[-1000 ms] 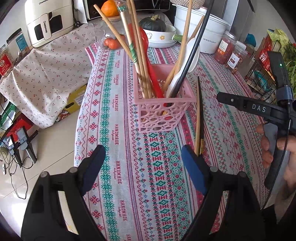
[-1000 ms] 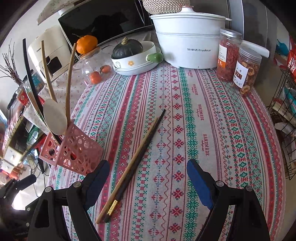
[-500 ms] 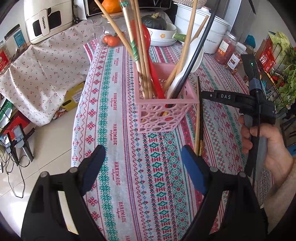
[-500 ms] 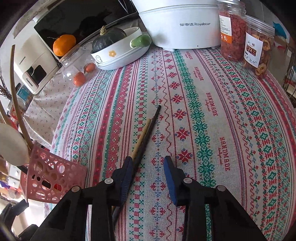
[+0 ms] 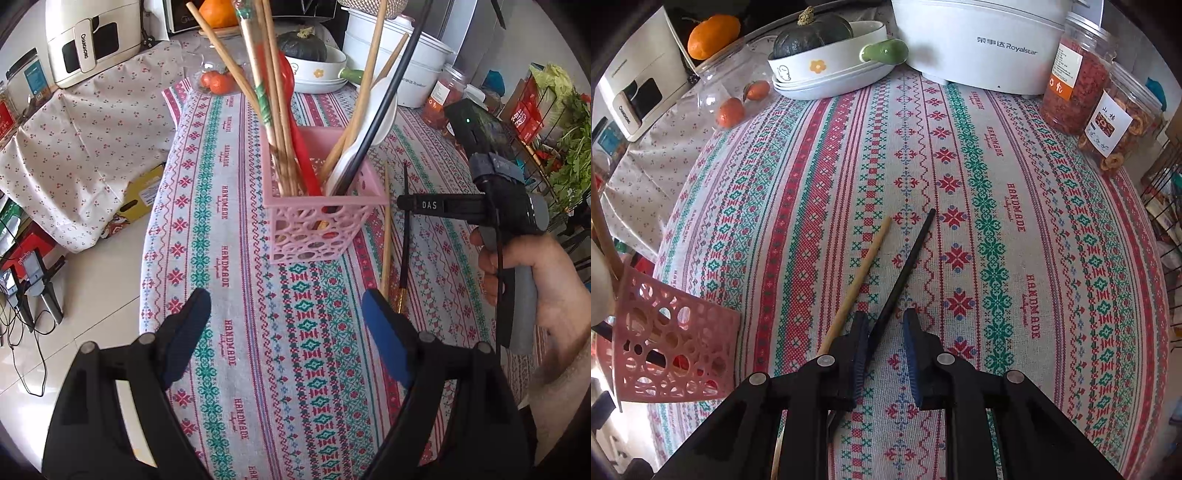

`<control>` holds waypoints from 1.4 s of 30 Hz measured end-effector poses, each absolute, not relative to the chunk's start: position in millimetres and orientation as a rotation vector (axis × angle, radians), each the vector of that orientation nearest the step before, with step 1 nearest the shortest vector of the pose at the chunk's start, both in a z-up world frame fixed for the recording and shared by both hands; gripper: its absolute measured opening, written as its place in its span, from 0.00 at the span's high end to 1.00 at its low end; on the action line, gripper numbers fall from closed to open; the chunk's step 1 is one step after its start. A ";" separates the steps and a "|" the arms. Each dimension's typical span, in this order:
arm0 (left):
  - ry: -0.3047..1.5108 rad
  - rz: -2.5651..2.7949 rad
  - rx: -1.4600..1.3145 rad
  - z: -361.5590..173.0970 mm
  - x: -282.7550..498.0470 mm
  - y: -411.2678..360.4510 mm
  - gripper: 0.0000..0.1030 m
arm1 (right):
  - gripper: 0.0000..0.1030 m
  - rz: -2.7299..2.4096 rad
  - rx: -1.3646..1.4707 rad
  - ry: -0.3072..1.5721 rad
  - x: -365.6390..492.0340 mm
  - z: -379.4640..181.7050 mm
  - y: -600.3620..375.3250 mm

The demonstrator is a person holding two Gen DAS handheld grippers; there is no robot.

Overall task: Organize utensils
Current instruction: 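Grasp the other black chopstick with the right gripper while the left gripper grasps the last wooden chopstick, then lift both chopsticks upright and drop them into the pink basket, opening both grippers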

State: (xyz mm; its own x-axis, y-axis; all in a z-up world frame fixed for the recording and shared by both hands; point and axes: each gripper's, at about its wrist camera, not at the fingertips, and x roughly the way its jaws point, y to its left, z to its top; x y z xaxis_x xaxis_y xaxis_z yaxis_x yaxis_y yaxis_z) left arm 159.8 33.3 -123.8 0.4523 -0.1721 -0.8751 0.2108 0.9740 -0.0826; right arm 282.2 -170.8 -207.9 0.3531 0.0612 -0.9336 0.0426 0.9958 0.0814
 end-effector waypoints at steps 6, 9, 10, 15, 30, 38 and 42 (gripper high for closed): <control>1.072 -0.262 0.043 -121.1 155.4 25.9 0.18 | 0.91 0.016 0.098 1.268 270.7 -211.8 -185.2; 1.067 -0.289 0.066 -118.1 151.3 17.0 0.18 | 0.94 0.029 0.147 1.292 263.1 -211.7 -201.1; 1.062 -0.299 0.073 -116.7 149.4 13.6 0.18 | 0.95 0.032 0.161 1.299 259.6 -212.0 -207.1; 1.036 -0.368 0.110 -110.5 139.6 -12.4 0.18 | 0.95 0.023 0.226 1.296 237.7 -202.5 -241.2; 1.066 -0.358 0.328 -154.5 187.8 -136.3 0.45 | 0.94 0.032 0.350 1.242 181.2 -176.2 -323.6; 1.097 -0.199 0.361 -166.6 265.2 -165.9 0.58 | 0.94 0.088 0.388 1.233 175.3 -170.9 -338.6; 1.115 -0.144 0.375 -172.7 282.3 -168.9 0.60 | 0.94 0.109 0.409 1.223 175.1 -168.4 -344.9</control>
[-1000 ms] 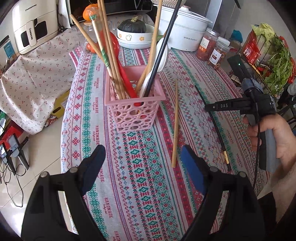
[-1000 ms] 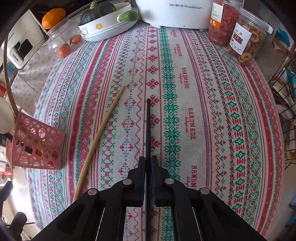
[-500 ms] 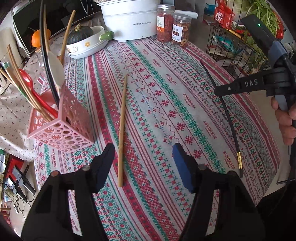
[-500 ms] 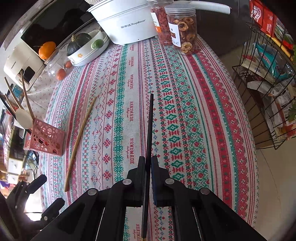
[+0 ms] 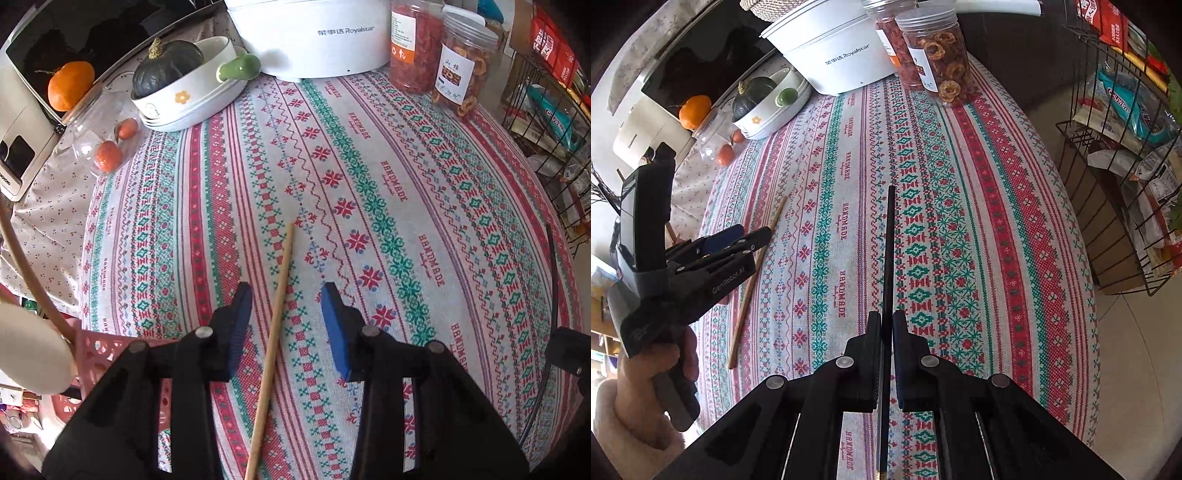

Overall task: Organize utensils
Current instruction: 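Lift both chopsticks upright and drop them into the pink basket, opening both grippers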

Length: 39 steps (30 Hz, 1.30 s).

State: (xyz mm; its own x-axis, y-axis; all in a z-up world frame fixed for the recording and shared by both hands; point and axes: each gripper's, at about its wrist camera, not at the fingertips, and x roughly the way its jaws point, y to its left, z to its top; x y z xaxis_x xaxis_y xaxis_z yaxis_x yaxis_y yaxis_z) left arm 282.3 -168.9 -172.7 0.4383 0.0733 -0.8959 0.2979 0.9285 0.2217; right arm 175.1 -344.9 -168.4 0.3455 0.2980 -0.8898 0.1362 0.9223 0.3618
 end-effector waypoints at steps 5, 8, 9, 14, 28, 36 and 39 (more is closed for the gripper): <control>1.179 -0.119 0.352 -193.9 291.5 -164.4 0.63 | 0.94 0.106 0.435 1.228 171.8 -170.3 -353.8; 1.163 -0.141 0.289 -194.4 289.5 -158.7 0.70 | 0.94 0.105 0.440 1.229 171.6 -170.1 -354.4; 1.165 -0.150 0.275 -194.4 288.0 -157.5 0.71 | 0.94 0.104 0.442 1.230 171.0 -170.0 -354.7; 1.190 -0.187 0.262 -192.1 276.2 -158.7 0.90 | 0.94 0.099 0.437 1.229 169.6 -168.3 -352.3; 1.052 -0.359 0.227 -123.8 167.2 -135.9 0.94 | 0.94 0.100 0.423 1.131 146.5 -129.2 -324.7; 0.853 -0.427 0.190 -70.4 110.8 -89.3 0.94 | 0.94 0.108 0.357 1.017 121.8 -94.0 -300.2; 0.756 -0.424 0.167 -57.9 100.0 -70.6 0.94 | 0.95 0.111 0.290 0.939 111.1 -76.4 -282.8</control>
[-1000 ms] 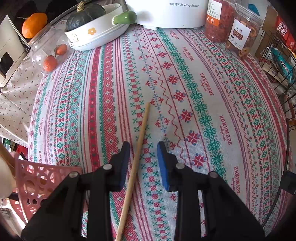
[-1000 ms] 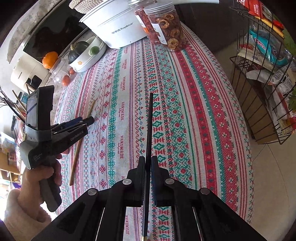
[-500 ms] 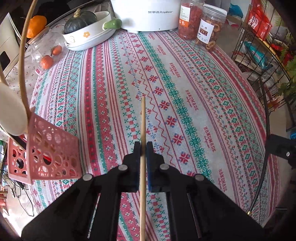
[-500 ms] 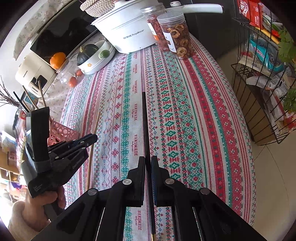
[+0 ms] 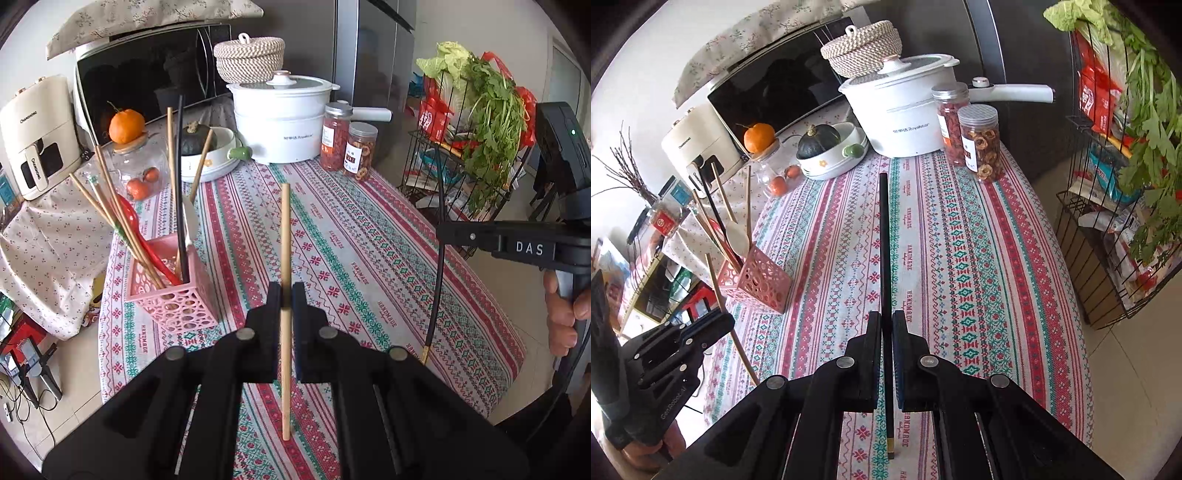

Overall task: Organize utensils
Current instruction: 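Lift both chopsticks upright and drop them into the pink basket, opening both grippers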

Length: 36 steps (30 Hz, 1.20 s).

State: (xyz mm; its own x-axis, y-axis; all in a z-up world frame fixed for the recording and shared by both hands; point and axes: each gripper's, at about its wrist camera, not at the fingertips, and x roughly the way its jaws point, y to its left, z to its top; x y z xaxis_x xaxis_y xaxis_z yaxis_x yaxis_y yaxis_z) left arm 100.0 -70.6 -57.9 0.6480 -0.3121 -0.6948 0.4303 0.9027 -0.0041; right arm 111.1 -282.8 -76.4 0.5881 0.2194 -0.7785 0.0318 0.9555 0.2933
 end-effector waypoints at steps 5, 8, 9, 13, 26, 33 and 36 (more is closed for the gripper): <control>0.684 -0.419 0.058 -47.0 96.8 -42.3 0.94 | 0.95 0.134 0.147 0.803 97.3 -54.3 -248.9; 0.623 -0.413 -0.004 -30.6 94.3 -27.1 0.94 | 0.95 0.154 0.092 0.746 94.4 -43.8 -231.8; 0.601 -0.407 -0.018 -24.9 93.0 -22.1 0.94 | 0.95 0.160 0.084 0.732 94.5 -40.5 -227.6; 0.508 -0.367 -0.077 -3.6 90.2 -0.2 0.94 | 0.95 0.185 0.089 0.695 98.8 -26.9 -215.6; 0.290 -0.183 -0.206 11.7 113.0 47.8 0.94 | 0.95 0.303 0.133 0.643 110.0 0.0 -175.2; 0.283 -0.128 -0.127 -3.0 133.1 38.0 0.94 | 0.95 0.317 0.149 0.638 117.4 3.1 -165.8; 0.322 -0.110 -0.074 -12.4 142.1 31.2 0.94 | 0.95 0.323 0.162 0.633 118.9 5.4 -165.1</control>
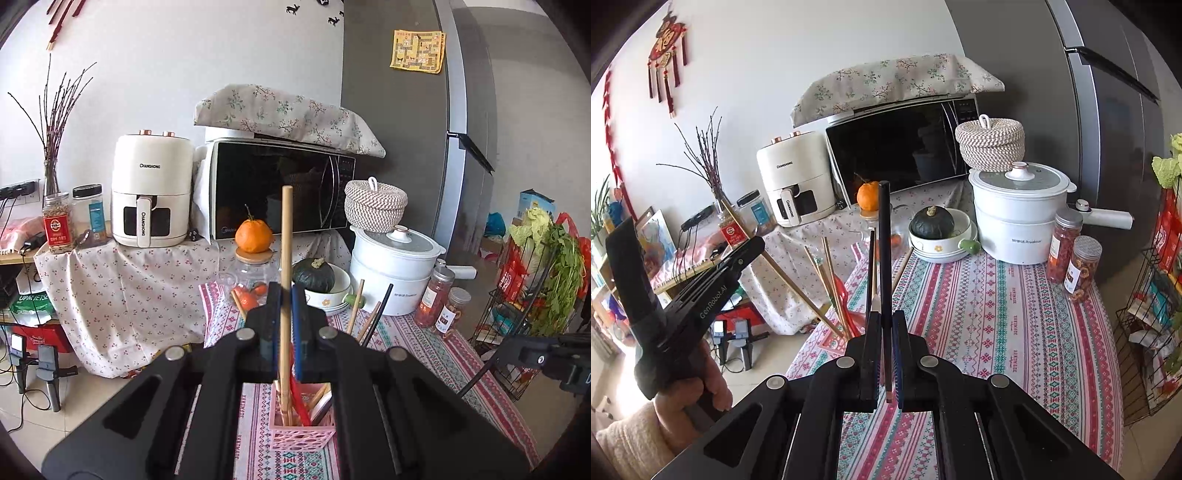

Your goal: Organize utensils

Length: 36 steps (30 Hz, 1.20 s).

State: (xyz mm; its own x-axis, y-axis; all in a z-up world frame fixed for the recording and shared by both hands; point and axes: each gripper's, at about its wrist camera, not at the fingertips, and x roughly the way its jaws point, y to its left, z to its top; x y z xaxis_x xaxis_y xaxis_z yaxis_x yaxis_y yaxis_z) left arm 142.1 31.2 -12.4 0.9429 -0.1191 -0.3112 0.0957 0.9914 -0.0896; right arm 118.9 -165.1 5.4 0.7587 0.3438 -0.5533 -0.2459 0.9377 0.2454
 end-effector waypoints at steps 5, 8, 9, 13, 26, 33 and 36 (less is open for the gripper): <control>0.423 -0.111 -0.036 -30.6 159.4 26.9 0.94 | 0.95 0.333 0.171 0.612 117.7 11.8 -162.9; 0.468 -0.119 -0.058 -36.8 166.0 29.8 0.82 | 0.95 0.341 0.178 0.602 117.0 15.4 -161.1; 0.479 -0.114 -0.067 -36.8 167.0 31.5 0.76 | 0.95 0.343 0.181 0.598 117.0 16.5 -160.3; 0.486 -0.117 -0.117 -28.0 161.5 42.3 0.56 | 0.95 0.355 0.194 0.583 117.6 21.5 -155.5; 0.685 -0.060 -0.091 -50.2 146.3 78.3 0.46 | 0.95 0.357 0.221 0.494 136.8 27.6 -126.9; 0.748 -0.071 -0.047 -62.8 142.4 83.4 0.46 | 0.95 0.342 0.193 0.482 152.0 15.8 -106.3; 0.760 -0.080 -0.041 -63.9 142.7 83.6 0.45 | 0.95 0.333 0.180 0.504 159.5 6.3 -97.8</control>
